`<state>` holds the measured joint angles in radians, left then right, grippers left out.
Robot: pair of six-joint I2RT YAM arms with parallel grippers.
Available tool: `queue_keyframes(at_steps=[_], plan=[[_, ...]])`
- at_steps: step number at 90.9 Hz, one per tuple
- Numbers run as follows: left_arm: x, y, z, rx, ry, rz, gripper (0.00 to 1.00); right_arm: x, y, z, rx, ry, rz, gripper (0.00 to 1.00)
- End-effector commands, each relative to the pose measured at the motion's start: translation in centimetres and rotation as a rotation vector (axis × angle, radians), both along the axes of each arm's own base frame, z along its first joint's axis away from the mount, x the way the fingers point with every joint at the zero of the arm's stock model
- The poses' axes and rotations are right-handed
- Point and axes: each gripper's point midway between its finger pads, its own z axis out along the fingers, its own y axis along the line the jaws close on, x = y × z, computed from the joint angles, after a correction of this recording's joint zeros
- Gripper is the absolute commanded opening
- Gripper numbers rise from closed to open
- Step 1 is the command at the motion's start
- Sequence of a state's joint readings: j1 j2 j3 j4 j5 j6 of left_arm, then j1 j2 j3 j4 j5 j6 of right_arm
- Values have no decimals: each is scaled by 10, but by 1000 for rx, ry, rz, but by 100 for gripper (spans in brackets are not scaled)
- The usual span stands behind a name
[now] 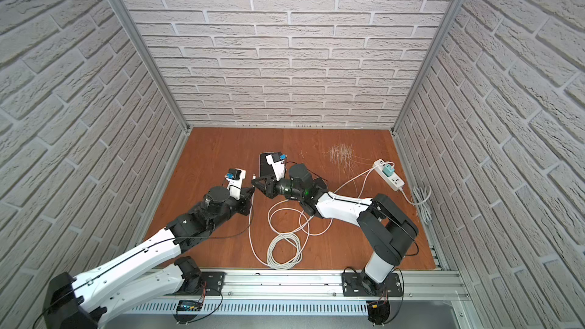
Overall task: Plug the charging cable into the phone
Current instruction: Pick up the charging cable from the center of the board.
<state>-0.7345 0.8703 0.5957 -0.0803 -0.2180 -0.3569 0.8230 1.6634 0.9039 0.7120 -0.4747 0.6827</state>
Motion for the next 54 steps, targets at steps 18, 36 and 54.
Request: queue_keyframes(at_steps=[18, 36, 54], plan=[[2, -3, 4, -15, -23, -5, 0, -3, 6, 27, 66, -74, 26, 18], [2, -2, 4, -11, -23, -5, 0, -5, 6, 29, 69, -89, 32, 14], [3, -1, 4, -10, -18, 2, 0, -5, 4, 28, 55, -99, 28, 4]])
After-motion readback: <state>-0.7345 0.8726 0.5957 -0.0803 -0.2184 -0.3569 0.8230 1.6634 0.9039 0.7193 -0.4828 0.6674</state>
